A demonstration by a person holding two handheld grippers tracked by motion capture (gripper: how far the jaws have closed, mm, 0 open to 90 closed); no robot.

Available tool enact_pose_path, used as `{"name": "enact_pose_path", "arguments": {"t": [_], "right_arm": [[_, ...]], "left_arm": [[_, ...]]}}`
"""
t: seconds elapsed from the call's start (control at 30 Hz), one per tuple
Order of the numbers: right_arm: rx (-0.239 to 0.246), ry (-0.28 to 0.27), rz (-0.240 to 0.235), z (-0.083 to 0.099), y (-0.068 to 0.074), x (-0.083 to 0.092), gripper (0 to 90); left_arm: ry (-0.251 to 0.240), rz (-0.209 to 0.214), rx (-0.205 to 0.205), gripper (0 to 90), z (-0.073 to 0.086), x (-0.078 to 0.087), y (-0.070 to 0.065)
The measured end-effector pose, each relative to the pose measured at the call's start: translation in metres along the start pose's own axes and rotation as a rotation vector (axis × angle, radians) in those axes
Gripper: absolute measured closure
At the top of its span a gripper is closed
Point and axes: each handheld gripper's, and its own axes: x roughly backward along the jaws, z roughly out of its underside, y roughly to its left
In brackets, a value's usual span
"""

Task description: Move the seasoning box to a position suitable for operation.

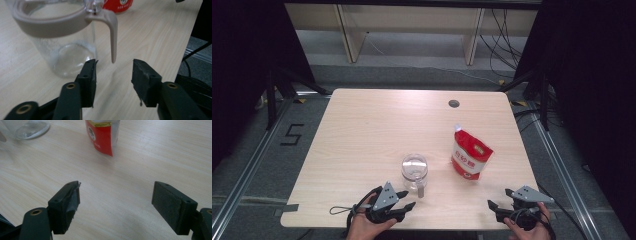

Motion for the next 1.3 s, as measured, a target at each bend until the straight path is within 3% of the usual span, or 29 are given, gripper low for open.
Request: {"name": "enact_pose_path", "arguments": {"t": [0.07,0.17,0.23,0.27,0.3,0.43,0.5,0.53,0.57,0.63,0.67,0.7,0.73,0.8,0.83,0.87,0.93,0.97,1.1,1.17,1.3], "right_arm": [[0.004,0.006,-0.001,0.0,0.0,0.0,23.6],[0.014,0.007,-0.005,0.0,0.0,-0.001,23.5],[-0.009,0.015,0.0,0.0,0.003,0.0,23.5],[0.042,0.01,0.01,-0.001,0.001,-0.001,23.5],[0.046,0.009,0.012,-0.001,0.001,-0.001,23.5],[0.027,0.019,0.01,0.0,0.003,-0.001,23.5],[0.029,0.019,0.011,-0.001,0.003,-0.001,23.5],[0.052,0.013,0.01,-0.001,0.0,-0.002,23.5],[0.037,0.023,-0.002,-0.001,0.001,-0.002,23.5],[0.053,0.015,0.01,-0.001,0.0,-0.001,23.5],[0.054,0.015,0.009,-0.001,0.0,-0.001,23.5],[0.052,0.019,0.003,-0.001,0.0,-0.002,23.6],[0.043,0.022,-0.004,0.0,0.001,-0.003,23.7],[0.054,0.011,0.008,-0.001,0.001,-0.002,23.7],[0.022,0.017,0.008,0.0,0.004,-0.001,23.7],[0.031,0.016,0.008,0.0,0.003,-0.001,23.6],[0.032,0.019,0.008,0.0,0.003,-0.001,23.7],[0.04,0.021,0.013,0.0,0.003,-0.001,23.7],[0.04,0.021,0.012,0.0,0.003,-0.002,23.6],[0.039,0.018,0.014,0.0,0.003,-0.001,23.6],[0.037,0.021,0.014,0.001,0.003,-0.001,23.6]], "left_arm": [[-0.024,0.005,0.034,59.3,-0.001,-0.006,-0.002],[-0.017,0.004,0.033,61.5,-0.004,-0.014,-0.001],[-0.023,0.001,0.04,63.0,-0.004,-0.016,-0.001],[-0.025,0.001,0.039,63.7,-0.006,-0.019,-0.001],[-0.034,-0.003,0.037,63.8,-0.008,-0.024,-0.002],[-0.053,0.011,0.049,65.1,-0.012,-0.032,-0.003],[-0.052,0.013,0.04,67.4,-0.015,-0.035,-0.004],[-0.061,0.001,0.037,68.8,-0.016,-0.037,-0.006],[-0.051,-0.003,0.033,69.7,-0.017,-0.038,-0.006],[-0.051,-0.017,0.001,74.1,-0.018,-0.039,-0.003],[-0.045,-0.014,0.035,76.8,-0.018,-0.039,-0.003],[-0.043,-0.014,0.024,78.6,-0.019,-0.039,-0.002],[-0.037,-0.014,0.047,79.5,-0.018,-0.039,-0.002],[-0.04,-0.004,0.057,80.6,-0.018,-0.039,-0.001],[-0.04,0.004,0.063,80.8,-0.018,-0.039,-0.001],[-0.042,0.01,0.071,80.9,-0.018,-0.039,-0.001],[-0.028,0.016,0.048,80.9,-0.019,-0.037,0.002],[-0.025,0.012,0.07,80.7,-0.018,-0.035,0.002],[-0.016,0.038,0.072,79.9,-0.016,-0.029,0.006],[-0.002,0.029,0.049,79.2,-0.014,-0.024,0.008],[0.01,0.02,0.05,77.9,-0.011,-0.016,0.011]]}}
